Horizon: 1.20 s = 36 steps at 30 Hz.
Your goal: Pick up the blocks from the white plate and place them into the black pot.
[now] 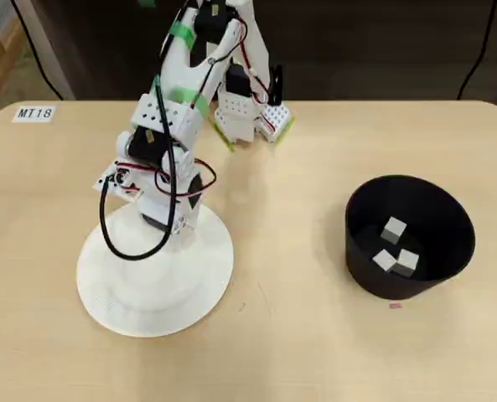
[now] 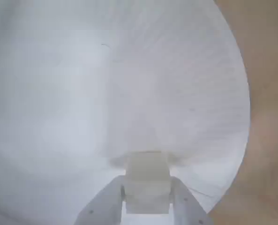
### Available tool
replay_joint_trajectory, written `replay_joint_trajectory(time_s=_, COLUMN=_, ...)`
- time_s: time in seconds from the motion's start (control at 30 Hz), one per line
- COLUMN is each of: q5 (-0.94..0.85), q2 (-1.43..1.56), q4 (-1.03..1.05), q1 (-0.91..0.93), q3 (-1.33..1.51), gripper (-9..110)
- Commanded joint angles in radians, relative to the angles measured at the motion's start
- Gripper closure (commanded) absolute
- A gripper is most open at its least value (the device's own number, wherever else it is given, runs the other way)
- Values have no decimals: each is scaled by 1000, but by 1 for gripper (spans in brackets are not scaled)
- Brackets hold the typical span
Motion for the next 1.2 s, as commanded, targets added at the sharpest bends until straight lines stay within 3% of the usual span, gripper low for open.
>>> replay_joint_trajectory(time_s=0.0, q5=-2, q2=15, q4=-11, q1=-17, q3=-43, gripper=104)
replay_joint_trajectory(time_s=0.27, q5=-26, q2=170, q4=-91, q1=-20, q3=-32, gripper=104)
replay_joint_trajectory(time_s=0.53, q5=-71, q2=466, q4=-304, q1=-97, q3=-18, gripper=104)
replay_joint_trajectory(time_s=1.0, q5=43, q2=784, q4=-431, q1=-761, q3=21, gripper=104)
replay_joint_trajectory(time_s=1.17, q5=95, q2=965, q4=-715, q1=-939, q3=411, gripper=104)
